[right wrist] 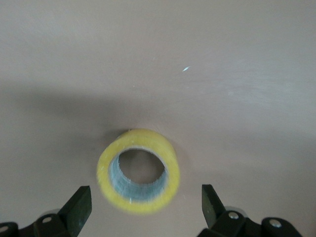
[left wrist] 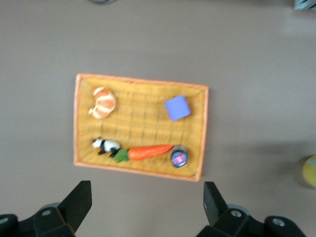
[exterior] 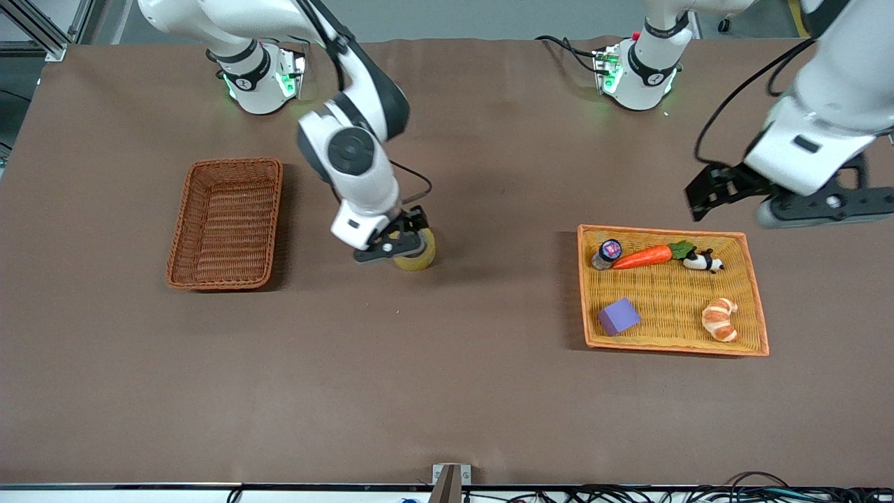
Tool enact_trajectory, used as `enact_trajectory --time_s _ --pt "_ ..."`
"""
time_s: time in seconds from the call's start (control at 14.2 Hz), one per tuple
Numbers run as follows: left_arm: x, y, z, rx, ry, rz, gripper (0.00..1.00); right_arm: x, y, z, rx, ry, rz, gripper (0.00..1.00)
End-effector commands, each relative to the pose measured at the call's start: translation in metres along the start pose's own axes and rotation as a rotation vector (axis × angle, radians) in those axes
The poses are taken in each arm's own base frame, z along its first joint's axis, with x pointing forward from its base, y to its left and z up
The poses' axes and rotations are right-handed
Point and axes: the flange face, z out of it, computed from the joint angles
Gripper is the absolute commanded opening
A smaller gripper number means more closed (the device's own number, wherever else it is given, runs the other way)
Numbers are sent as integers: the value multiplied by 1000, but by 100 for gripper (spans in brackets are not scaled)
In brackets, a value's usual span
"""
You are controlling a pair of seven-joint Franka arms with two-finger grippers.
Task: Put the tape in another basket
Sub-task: 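Carry the tape over the basket while the left gripper withdraws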
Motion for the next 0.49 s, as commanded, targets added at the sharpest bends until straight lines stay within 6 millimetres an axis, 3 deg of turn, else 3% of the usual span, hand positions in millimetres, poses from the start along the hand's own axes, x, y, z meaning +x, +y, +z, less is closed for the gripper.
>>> enact_trajectory --time_s 0.0,0.07,0.21,0.28,0.42 --pt "4 -45 15 -52 -66 -2 100 -14 21 41 -28 18 4 98" --pt "2 -58 16 -56 -88 21 100 -20 20 61 -29 18 -2 98" --pt "4 -86 17 -60 -97 61 100 -30 14 79 -19 43 -10 97" --pt "5 -88 17 -55 -95 94 100 -33 14 84 -23 36 -9 89" --pt "-2 -91 17 -59 -101 141 100 -40 5 87 -28 30 -28 37"
